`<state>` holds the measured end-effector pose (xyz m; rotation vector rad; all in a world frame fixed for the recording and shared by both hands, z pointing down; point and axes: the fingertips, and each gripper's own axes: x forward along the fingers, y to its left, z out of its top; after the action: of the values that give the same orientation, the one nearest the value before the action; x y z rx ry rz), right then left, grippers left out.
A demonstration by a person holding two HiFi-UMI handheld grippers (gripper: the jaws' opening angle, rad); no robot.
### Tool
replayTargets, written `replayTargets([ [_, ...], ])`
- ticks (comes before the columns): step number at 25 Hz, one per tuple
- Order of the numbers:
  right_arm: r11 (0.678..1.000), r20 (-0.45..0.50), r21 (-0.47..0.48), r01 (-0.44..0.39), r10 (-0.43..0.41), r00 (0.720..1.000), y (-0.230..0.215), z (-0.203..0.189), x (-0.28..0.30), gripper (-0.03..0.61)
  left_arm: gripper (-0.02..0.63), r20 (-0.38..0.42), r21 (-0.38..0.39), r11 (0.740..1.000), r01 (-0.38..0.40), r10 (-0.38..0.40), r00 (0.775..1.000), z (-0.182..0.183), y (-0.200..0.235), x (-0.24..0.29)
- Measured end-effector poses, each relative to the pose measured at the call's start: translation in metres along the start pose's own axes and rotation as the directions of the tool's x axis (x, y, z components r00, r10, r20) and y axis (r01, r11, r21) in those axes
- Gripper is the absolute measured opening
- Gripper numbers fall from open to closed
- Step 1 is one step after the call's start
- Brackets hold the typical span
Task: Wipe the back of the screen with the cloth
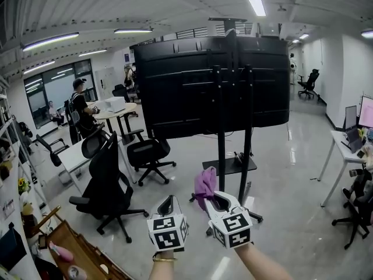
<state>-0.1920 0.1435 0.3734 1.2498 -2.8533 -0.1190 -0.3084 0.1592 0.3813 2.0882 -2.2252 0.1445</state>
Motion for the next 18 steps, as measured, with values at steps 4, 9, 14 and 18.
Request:
replayTargets([
  [4, 1.0, 0.004, 0.018, -0.022, 0.022, 1.0, -0.036, 0.006, 0.067, 0.058, 0.008, 0.013, -0.034, 0.999, 0.003, -0.003, 1.0, 0.019, 0.014, 0.071],
  [9, 1.0, 0.026, -0.013, -0.011, 0.012, 1.0, -0.073, 0.011, 0.148, 0.058, 0.008, 0.026, -0.009, 1.0, 0.015, -0.015, 1.0, 0.035, 0.029, 0.155],
  [14, 0.997, 0.045, -0.075, 0.019, -0.016, 0.999, -0.12, 0.014, 0.247, 0.058, 0.008, 0.049, 0.023, 1.0, 0.017, -0.018, 0.999, 0.052, 0.057, 0.262],
  [18, 0.991, 0.047, -0.119, 0.059, -0.054, 0.997, -0.161, 0.018, 0.337, 0.058, 0.008, 0.049, 0.008, 1.0, 0.026, -0.027, 0.998, 0.071, 0.092, 0.353],
])
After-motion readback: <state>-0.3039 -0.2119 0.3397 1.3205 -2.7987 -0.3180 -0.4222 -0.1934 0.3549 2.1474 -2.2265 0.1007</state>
